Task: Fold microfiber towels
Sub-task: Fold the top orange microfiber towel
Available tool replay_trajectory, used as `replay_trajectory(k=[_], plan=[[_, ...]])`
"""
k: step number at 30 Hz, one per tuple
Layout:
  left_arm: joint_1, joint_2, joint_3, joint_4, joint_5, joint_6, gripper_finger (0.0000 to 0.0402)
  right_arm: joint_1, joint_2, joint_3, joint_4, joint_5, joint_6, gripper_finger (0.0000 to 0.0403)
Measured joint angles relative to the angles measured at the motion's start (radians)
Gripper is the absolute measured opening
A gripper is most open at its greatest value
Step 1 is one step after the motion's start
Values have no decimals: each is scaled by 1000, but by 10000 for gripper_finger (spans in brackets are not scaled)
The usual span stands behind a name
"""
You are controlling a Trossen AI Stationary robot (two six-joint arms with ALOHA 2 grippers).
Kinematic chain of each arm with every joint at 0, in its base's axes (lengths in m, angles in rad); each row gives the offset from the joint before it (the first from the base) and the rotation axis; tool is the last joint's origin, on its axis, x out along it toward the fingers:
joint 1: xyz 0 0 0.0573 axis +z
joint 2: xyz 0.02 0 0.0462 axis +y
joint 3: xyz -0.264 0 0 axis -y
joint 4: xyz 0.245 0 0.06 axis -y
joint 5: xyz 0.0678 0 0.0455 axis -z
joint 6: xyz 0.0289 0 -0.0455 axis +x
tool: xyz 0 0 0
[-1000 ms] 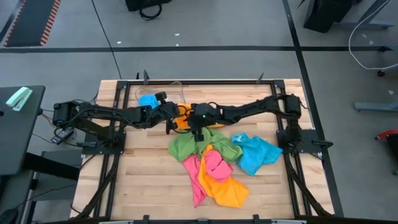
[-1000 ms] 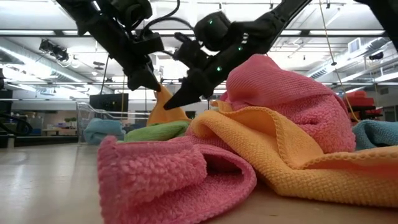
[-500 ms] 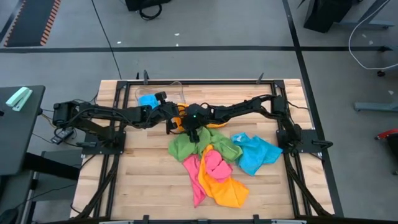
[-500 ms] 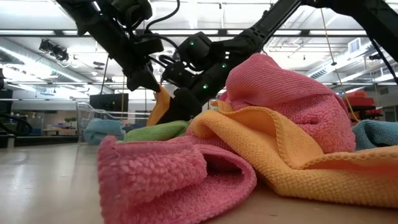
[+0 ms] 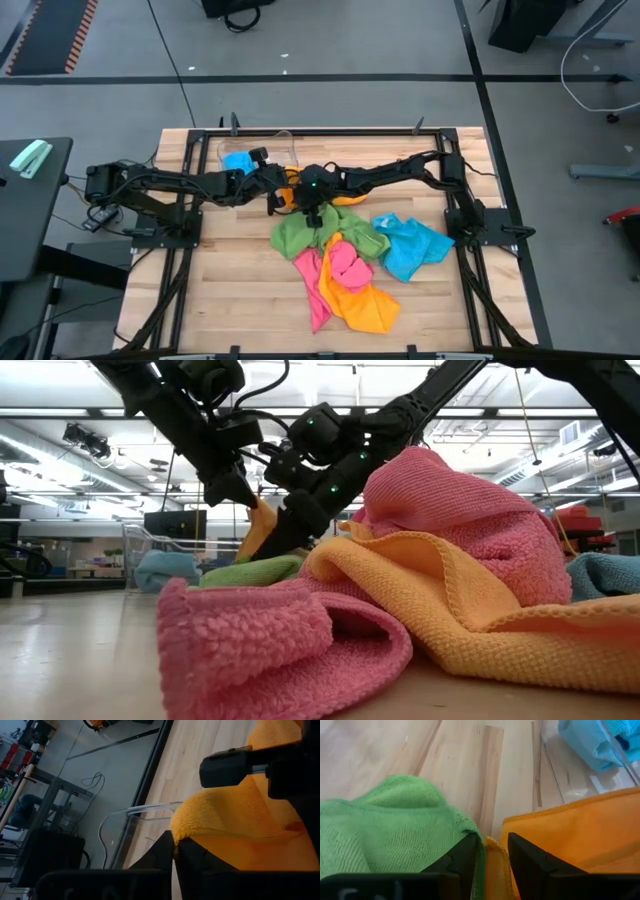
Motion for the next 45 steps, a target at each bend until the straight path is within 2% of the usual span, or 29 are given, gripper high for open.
replay_trajectory(k=[5, 15, 23, 32, 39, 45], plan=[[0, 0, 0, -1, 0, -6, 31, -5, -8, 0, -13, 0, 6, 126], [0, 0, 0, -4, 0, -7, 16, -12, -8, 0, -26, 0, 7, 125], [0, 0, 0, -4, 0, -7, 31, -27, -14, 0, -46, 1, 16, 125], [0, 0, 0, -4, 0, -7, 16, -27, -16, 0, -68, 1, 17, 125], [0, 0, 0, -4, 1, -9, 32, -28, -73, -1, -136, 10, 11, 125], [0, 0, 0, -7, 2, -21, 26, -28, -100, -1, -173, 11, 11, 125]])
